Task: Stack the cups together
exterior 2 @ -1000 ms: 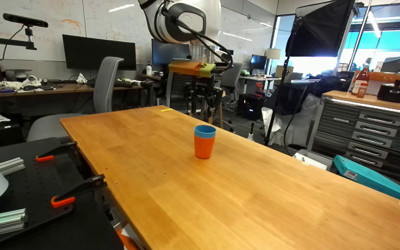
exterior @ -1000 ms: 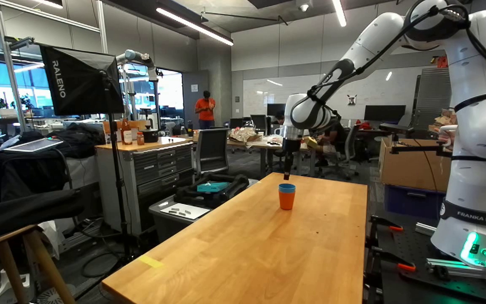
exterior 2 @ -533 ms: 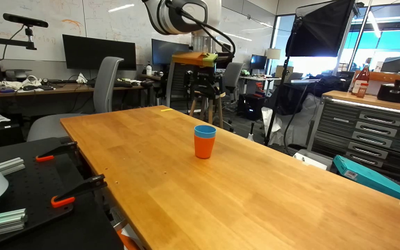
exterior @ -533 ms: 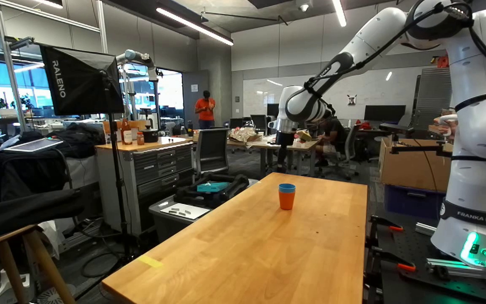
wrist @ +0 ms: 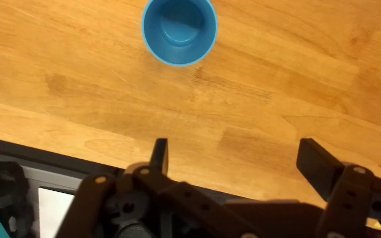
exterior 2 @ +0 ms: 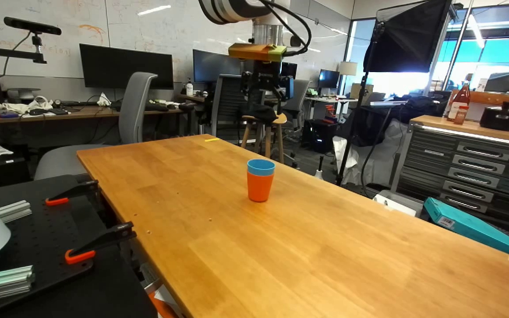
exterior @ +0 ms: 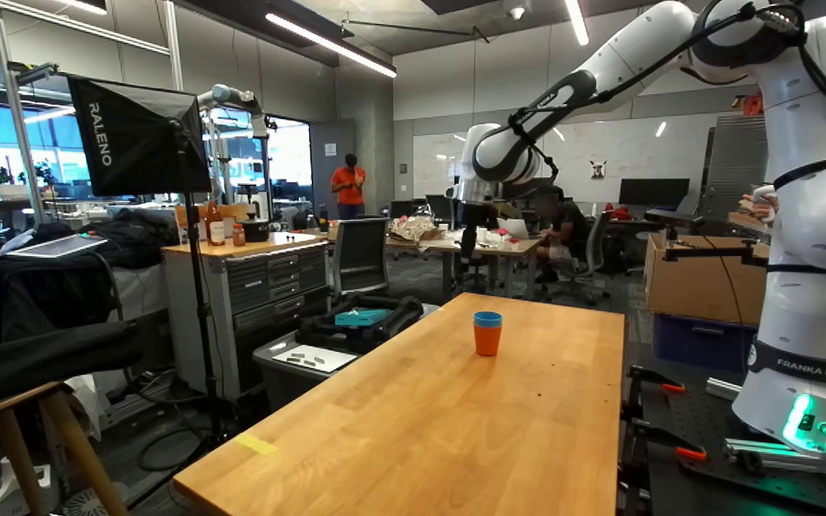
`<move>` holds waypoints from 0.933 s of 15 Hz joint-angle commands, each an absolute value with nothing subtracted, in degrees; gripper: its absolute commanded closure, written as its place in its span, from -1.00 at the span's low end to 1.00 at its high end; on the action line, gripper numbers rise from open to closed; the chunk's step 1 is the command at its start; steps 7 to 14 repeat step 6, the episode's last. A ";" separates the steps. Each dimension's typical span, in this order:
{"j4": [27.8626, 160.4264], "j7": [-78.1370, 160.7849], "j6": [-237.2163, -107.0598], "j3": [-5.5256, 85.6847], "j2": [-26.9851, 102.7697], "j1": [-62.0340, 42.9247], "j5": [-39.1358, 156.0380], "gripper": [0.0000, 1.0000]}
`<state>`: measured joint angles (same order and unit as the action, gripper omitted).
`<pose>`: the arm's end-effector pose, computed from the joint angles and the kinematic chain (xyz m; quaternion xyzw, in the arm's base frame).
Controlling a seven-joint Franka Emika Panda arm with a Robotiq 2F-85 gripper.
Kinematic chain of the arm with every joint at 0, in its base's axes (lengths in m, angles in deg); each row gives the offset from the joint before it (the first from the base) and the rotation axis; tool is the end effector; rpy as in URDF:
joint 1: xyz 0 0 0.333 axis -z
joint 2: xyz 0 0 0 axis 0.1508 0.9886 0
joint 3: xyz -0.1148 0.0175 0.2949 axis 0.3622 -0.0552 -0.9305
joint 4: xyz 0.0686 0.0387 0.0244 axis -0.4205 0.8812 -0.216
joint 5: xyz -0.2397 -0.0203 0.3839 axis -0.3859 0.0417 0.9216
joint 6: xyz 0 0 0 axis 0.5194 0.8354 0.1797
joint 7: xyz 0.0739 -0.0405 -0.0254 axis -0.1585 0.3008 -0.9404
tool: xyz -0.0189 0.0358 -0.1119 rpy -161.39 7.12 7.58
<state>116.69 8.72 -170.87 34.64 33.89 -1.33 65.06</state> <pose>0.6489 -0.0652 0.3103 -0.9836 -0.1709 -0.0570 0.0111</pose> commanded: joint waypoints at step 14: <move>113.30 8.95 -165.60 35.29 33.88 -1.82 65.11 -1.00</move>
